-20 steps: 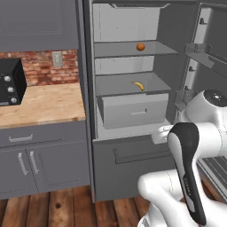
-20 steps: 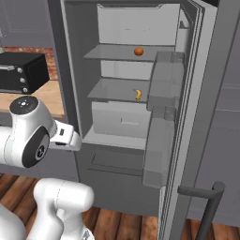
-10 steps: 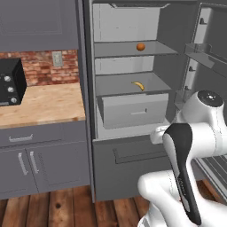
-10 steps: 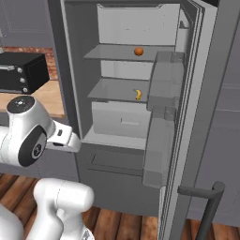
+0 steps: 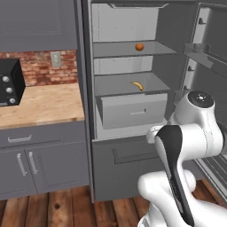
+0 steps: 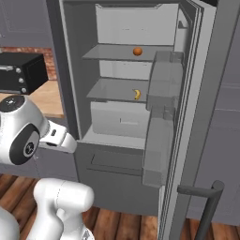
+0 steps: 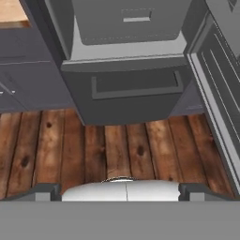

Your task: Retrieve the tangerine and banana from the fridge and place them into the bowl on the dining table.

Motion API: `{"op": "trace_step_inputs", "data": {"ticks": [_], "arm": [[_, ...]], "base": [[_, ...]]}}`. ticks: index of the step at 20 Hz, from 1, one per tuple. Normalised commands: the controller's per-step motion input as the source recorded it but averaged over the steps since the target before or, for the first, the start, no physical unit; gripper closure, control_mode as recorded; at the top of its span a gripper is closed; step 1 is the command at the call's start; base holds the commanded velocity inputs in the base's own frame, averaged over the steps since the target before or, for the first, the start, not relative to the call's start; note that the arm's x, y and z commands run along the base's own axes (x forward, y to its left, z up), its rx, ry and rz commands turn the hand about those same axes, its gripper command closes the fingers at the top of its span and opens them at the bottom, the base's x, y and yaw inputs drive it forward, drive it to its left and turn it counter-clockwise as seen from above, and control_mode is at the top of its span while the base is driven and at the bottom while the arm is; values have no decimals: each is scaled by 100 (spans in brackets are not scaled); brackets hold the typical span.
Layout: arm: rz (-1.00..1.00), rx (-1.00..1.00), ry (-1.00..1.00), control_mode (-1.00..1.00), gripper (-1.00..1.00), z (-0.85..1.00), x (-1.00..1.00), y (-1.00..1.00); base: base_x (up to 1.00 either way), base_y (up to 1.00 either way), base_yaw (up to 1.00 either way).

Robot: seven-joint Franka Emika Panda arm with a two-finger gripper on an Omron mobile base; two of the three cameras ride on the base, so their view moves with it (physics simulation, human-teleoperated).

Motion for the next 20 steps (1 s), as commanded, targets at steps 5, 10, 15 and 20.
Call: {"op": "trace_step_inputs", "data": {"ticks": [5,10,15,20], "arm": [[0,0,0,100,-100,0,0,0],[0,0,0,100,-100,0,0,0],[0,0,0,100,-100,0,0,0],[0,0,0,100,-100,0,0,0]], "base": [[12,-1,0],[24,-5,1],[37,-11,6],[45,-14,3]]}}
